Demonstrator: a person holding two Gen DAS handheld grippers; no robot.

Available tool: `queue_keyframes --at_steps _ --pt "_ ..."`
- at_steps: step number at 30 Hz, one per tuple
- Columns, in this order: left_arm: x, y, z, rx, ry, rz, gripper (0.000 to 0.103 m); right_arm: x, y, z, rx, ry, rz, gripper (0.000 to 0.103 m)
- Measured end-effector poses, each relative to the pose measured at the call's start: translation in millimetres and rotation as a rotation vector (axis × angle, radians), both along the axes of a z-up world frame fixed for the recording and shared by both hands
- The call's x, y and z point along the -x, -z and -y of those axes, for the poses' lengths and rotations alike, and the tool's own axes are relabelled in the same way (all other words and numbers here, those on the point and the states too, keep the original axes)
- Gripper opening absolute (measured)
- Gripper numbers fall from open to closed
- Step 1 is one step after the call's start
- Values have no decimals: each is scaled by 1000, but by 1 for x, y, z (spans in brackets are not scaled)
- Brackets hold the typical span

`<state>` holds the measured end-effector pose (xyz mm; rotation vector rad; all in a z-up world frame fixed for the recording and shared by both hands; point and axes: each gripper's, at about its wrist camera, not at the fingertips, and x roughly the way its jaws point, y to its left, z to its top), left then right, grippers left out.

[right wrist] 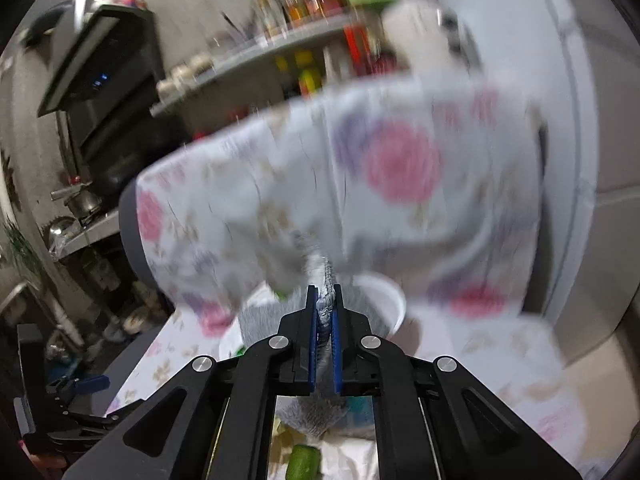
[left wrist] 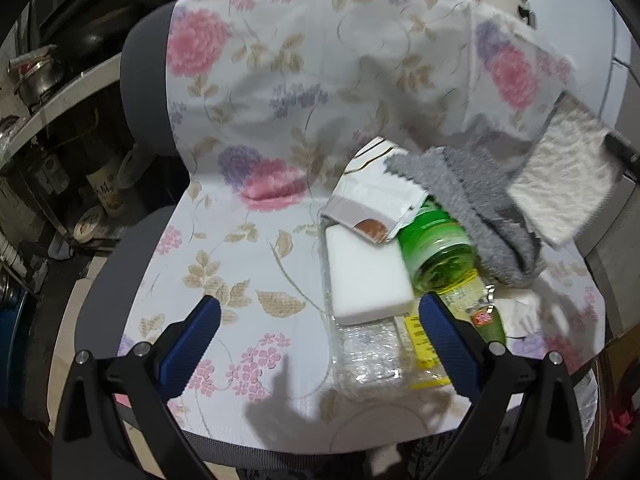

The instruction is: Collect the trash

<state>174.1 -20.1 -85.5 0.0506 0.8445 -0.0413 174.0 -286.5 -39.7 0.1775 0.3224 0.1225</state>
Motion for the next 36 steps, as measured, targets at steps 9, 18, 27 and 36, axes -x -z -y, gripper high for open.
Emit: queue_keyframes --at_steps 9,18,27,36 --pt "6 -7 47 46 125 17 69 52 9 51 25 109 -38 6" --pt "-13 4 129 73 289 2 87 57 40 96 -34 156 -101 6" --pt "-49 40 176 16 351 -61 76 40 53 114 -59 156 -128 6" --pt "-67 47 173 -16 373 -80 27 32 55 115 -67 151 -132 6"
